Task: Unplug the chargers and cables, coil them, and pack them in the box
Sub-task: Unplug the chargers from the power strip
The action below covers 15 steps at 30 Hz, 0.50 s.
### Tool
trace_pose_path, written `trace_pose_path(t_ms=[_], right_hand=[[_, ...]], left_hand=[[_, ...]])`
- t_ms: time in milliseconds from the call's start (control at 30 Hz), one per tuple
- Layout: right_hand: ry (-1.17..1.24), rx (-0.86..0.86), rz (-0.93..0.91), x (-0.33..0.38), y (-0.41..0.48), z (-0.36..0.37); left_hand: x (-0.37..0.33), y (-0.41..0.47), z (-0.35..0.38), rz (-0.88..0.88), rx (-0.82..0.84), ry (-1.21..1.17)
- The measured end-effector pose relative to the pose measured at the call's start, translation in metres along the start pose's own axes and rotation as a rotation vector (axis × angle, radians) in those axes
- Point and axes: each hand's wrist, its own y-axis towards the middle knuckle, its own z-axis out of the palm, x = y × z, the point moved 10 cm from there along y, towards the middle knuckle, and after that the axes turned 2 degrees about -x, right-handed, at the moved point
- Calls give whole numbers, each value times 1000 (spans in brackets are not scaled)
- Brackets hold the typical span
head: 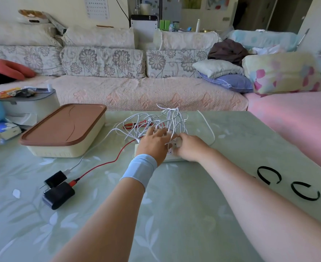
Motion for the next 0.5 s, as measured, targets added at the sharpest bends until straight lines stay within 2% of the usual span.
trace_pose_path(t_ms=[200, 400, 500], right_hand=[[-51, 40, -33, 2, 0, -1], [-77, -41, 13, 1, 0, -7], [-91, -89, 25, 1, -3, -10]], left_hand=[[3, -2, 4, -68, -2, -27], [6, -6, -1, -154, -23, -147], [4, -7, 1, -159, 34, -133]])
